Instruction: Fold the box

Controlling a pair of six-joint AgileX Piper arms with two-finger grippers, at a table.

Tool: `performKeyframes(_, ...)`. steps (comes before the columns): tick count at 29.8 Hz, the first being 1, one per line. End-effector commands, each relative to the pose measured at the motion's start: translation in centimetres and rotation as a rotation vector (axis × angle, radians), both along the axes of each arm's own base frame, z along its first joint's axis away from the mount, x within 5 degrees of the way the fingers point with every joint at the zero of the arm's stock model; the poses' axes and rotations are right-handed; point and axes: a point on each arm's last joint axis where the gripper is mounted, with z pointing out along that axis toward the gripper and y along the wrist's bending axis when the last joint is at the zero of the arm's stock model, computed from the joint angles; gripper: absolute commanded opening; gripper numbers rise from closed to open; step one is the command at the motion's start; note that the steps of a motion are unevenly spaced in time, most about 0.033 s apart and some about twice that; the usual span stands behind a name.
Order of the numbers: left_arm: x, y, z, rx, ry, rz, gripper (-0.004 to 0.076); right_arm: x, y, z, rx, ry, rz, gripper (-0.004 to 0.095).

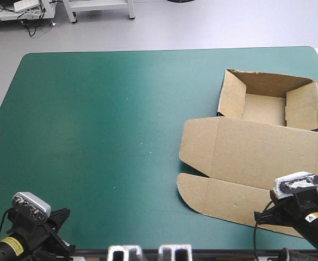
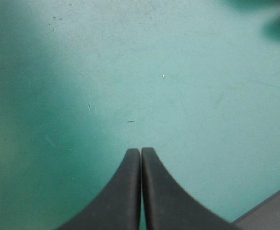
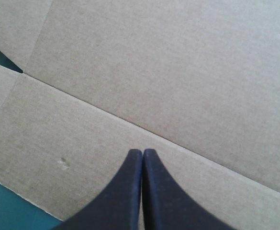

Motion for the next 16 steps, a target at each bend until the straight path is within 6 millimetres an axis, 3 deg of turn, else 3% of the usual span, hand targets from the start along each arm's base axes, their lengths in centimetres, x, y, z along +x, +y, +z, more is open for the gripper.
performKeyframes(1,0.31,-0.21,1.13,-0.038,-0.062,-0.003,-0.0010,-0.10,0.08,1.25,-0.007,-0.103,-0.014,-0.0008)
performKeyframes(16,0.22,-0.26,1.05,-0.048,-0.045,-0.001,-0.0010,-0.26,0.16,1.31,-0.004,-0.113,-0.015,-0.0009)
